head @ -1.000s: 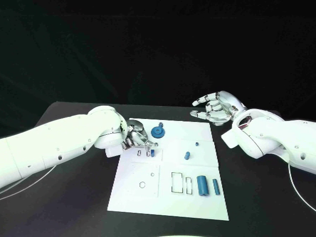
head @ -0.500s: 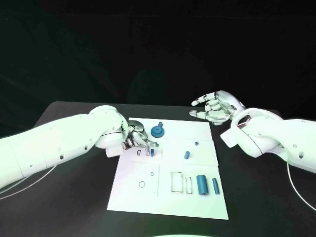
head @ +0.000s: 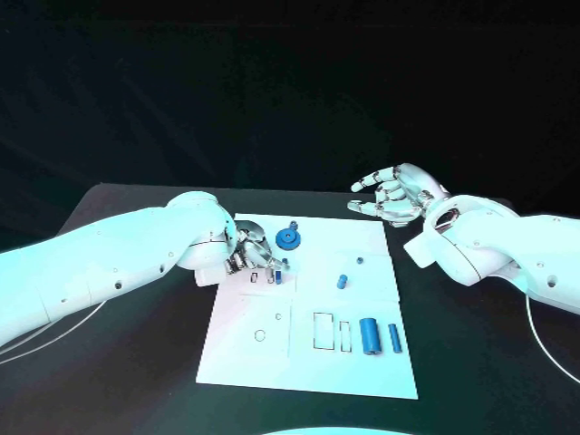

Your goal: Assemble the parts on the task board

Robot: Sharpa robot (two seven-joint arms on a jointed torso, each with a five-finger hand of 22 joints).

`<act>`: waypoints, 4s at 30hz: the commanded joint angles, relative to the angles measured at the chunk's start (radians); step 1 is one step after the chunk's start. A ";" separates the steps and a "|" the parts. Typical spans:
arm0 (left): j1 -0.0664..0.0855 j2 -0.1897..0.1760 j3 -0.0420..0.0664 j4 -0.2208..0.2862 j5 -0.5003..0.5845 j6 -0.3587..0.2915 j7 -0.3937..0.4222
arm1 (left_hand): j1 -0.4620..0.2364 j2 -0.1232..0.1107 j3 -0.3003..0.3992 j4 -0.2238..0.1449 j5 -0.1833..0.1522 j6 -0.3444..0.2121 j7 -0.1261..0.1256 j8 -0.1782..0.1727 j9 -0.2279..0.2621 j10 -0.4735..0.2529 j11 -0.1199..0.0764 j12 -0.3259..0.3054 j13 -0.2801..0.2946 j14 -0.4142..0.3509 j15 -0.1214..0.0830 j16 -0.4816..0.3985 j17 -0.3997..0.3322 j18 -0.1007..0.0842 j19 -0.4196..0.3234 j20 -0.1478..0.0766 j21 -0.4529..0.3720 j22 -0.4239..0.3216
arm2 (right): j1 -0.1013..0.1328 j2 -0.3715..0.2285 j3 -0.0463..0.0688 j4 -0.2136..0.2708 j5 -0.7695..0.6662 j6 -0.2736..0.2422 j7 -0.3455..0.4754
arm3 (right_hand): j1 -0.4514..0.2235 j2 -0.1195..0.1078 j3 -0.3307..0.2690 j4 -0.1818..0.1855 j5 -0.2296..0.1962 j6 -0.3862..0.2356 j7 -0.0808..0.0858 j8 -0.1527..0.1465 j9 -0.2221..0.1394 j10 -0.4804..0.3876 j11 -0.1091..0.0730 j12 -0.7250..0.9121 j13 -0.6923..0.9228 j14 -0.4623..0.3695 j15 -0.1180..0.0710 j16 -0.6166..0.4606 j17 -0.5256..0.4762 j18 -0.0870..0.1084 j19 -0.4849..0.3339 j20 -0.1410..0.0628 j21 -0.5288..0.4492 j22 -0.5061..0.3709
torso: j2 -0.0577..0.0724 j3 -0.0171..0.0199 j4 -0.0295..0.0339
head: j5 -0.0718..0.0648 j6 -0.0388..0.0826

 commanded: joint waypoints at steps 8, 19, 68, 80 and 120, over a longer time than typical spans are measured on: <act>0.001 0.014 -0.004 -0.019 0.000 0.043 0.002 | 0.010 0.001 -0.007 0.000 0.004 0.000 -0.003 0.005 0.002 -0.005 0.000 -0.003 -0.002 0.106 -0.006 0.004 0.263 -0.007 0.005 -0.003 0.006 0.002 | 0.000 0.001 0.000 0.001 -0.014 0.018 0.000 | 0.008 0.005 0.001 0.007 0.001 0.007 0.000 0.005 -0.002 -0.004 -0.004 0.001 0.000 0.059 0.005 -0.006 0.082 0.006 -0.009 0.001 -0.005 0.011 | -0.001 0.0003 0.0013 | -0.002 -0.004; 0.001 0.022 -0.006 -0.028 0.003 0.052 0.005 | 0.024 0.004 -0.007 -0.001 0.004 0.002 -0.003 0.006 0.005 -0.006 0.000 -0.005 -0.004 0.106 -0.006 0.004 0.263 -0.008 0.005 -0.003 0.006 0.003 | 0.000 0.004 0.000 0.000 -0.015 0.022 -0.001 | 0.008 0.005 0.001 0.008 0.001 0.008 -0.001 0.006 -0.002 -0.002 -0.005 0.002 0.001 0.059 0.005 -0.006 0.081 0.006 -0.009 0.001 -0.005 0.011 | -0.002 0.0008 0.0016 | -0.003 -0.007; 0.000 0.045 -0.012 -0.055 0.007 0.065 0.019 | 0.205 0.062 0.124 -0.034 0.007 0.010 -0.028 0.035 0.081 0.012 -0.022 -0.009 0.013 0.106 -0.024 0.004 0.263 -0.009 0.008 -0.013 0.009 0.013 | 0.000 0.005 0.000 0.000 -0.022 0.037 -0.010 | 0.010 0.007 0.003 0.010 0.001 0.011 -0.002 0.009 -0.002 0.001 -0.006 0.005 0.003 0.058 0.004 -0.008 0.079 0.006 -0.009 0.000 -0.007 0.010 | -0.002 0.0011 0.0021 | -0.006 -0.010; 0.000 0.033 -0.012 -0.049 0.036 0.052 0.025 | 0.203 0.011 0.387 -0.140 0.019 -0.002 -0.024 0.050 0.147 0.021 -0.021 -0.018 0.017 0.106 -0.023 0.004 0.263 -0.009 0.009 -0.012 0.010 0.017 | -0.001 0.007 0.000 -0.003 -0.022 0.040 -0.011 | 0.010 0.007 0.003 0.010 0.001 0.011 -0.002 0.010 -0.002 0.002 -0.006 0.006 0.004 0.058 0.003 -0.008 0.078 0.006 -0.009 0.000 -0.007 0.010 | -0.002 0.0014 0.0022 | -0.003 -0.007; -0.006 -0.013 -0.009 0.025 -0.156 -0.053 0.050 | 0.129 -0.038 0.481 -0.243 0.231 0.039 -0.034 0.068 0.209 0.058 -0.033 -0.012 0.047 0.106 -0.033 0.004 0.263 -0.009 0.009 -0.017 0.008 0.015 | -0.004 0.004 -0.001 -0.010 -0.023 0.046 -0.015 | 0.009 0.006 0.003 0.013 0.000 0.013 -0.003 0.013 -0.003 0.002 -0.007 0.006 0.002 0.058 0.003 -0.009 0.078 0.006 -0.009 -0.001 -0.009 0.010 | -0.001 0.0005 0.0020 | 0.009 -0.014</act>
